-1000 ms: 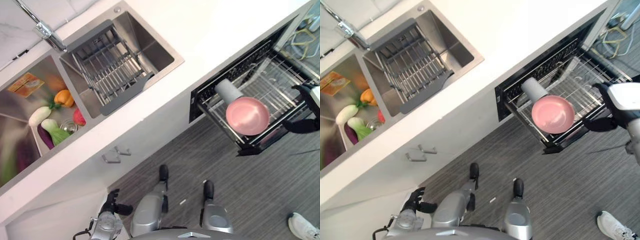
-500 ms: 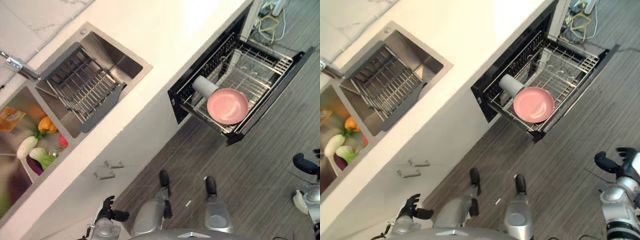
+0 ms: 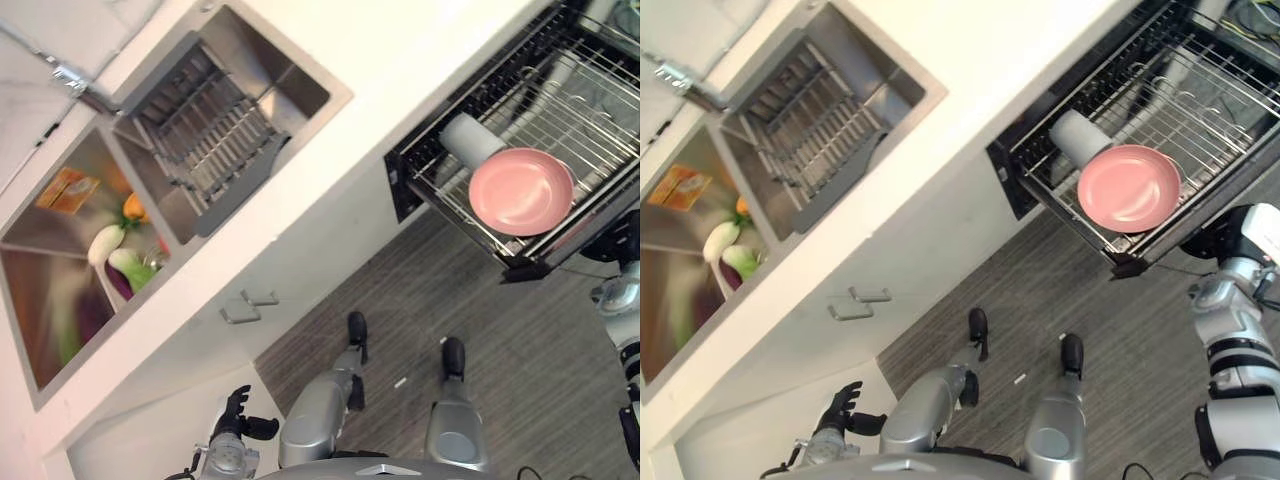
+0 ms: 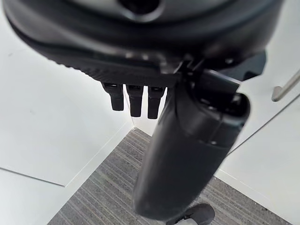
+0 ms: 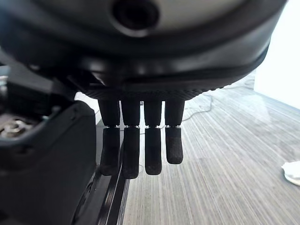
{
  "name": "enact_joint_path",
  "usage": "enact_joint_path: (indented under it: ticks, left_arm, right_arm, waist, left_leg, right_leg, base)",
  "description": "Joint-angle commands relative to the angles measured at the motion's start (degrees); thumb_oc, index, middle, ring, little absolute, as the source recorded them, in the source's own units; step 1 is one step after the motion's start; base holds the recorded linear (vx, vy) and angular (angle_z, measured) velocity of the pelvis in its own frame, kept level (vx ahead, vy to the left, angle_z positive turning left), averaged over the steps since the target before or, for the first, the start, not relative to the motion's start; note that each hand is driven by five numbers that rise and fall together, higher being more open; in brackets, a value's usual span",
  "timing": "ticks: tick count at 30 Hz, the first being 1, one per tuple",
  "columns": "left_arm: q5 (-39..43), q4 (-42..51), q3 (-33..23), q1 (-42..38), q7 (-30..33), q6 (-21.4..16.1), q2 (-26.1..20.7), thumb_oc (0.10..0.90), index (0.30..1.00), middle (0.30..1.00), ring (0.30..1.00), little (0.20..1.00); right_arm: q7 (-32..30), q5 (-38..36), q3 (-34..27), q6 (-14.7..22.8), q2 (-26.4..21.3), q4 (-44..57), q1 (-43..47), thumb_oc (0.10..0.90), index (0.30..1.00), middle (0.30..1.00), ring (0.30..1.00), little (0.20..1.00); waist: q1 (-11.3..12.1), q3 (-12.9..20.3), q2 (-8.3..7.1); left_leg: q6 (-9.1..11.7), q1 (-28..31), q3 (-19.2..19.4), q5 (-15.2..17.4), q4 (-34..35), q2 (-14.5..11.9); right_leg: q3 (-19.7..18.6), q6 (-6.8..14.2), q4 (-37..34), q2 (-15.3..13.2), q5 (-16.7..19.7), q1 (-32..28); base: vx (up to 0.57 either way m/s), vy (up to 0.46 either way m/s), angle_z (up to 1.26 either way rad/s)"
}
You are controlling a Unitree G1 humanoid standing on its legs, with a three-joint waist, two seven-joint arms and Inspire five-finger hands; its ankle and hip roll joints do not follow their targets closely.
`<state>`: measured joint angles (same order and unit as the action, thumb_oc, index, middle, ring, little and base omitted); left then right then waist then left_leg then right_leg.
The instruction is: Place the dishes in the dishwasher.
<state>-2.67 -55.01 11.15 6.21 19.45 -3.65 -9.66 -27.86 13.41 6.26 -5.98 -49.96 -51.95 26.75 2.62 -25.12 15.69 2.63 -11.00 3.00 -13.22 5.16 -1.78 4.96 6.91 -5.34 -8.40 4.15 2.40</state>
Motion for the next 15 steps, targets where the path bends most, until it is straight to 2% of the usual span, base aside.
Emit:
enact_joint_path:
  ticks: [1, 7, 10, 15]
  left_arm:
    - [3.1, 0.6, 4.1, -0.4, 2.4, -0.9, -3.9, 0.8, 0.9, 0.9, 0.9, 0.9]
    - [9.6, 3.9, 3.4, -0.7, 1.7, -2.8, -3.6, 0.8, 0.9, 0.9, 0.9, 0.9]
    - [12.6, 5.3, 3.5, -0.6, 0.7, -3.5, -3.5, 0.8, 0.9, 0.9, 0.9, 0.9]
    - [13.6, 3.9, 3.0, -0.8, 0.0, -3.1, -3.3, 0.8, 0.9, 0.9, 0.9, 0.9]
  right_arm:
    - [-3.3, -0.3, 5.1, 3.7, -6.9, 1.1, 15.1, 0.4, 0.3, 0.3, 0.3, 0.3]
    - [-1.9, 1.7, 14.4, 2.9, -11.0, -5.5, 26.9, 0.4, 0.3, 0.3, 0.3, 0.3]
    - [-2.1, 2.2, 17.2, 2.7, -10.6, -5.6, 30.6, 0.4, 0.3, 0.3, 0.3, 0.3]
    - [-1.1, 6.3, 22.4, 2.4, -8.7, -6.3, 33.6, 0.4, 0.3, 0.3, 0.3, 0.3]
  waist:
    - [3.5, 4.3, -1.56]
    - [6.8, 6.4, -0.65]
    - [8.1, 7.7, -0.62]
    - [9.4, 9.2, -1.03]
  left_leg:
    - [5.3, 1.7, 0.0, 6.5, -1.4, -2.4]
    - [6.0, 1.4, -4.4, 5.5, -1.2, -1.4]
    - [6.2, 1.3, -5.4, 5.0, -0.9, -1.0]
    - [5.8, 2.0, -6.1, 5.1, -0.7, -0.8]
  right_leg:
    - [1.6, 1.5, 10.6, -4.4, -5.2, 8.3]
    - [7.6, 1.2, 10.9, -5.9, -6.4, 4.9]
    - [8.8, 1.1, 10.6, -5.8, -6.6, 4.0]
    - [8.8, 0.8, 10.1, -5.2, -6.8, 3.0]
  base:
    - [-0.01, -0.078, 0.22]
    - [-0.01, -0.067, 0.67]
    - [0.02, -0.01, 0.63]
    - [0.04, 0.002, 0.1]
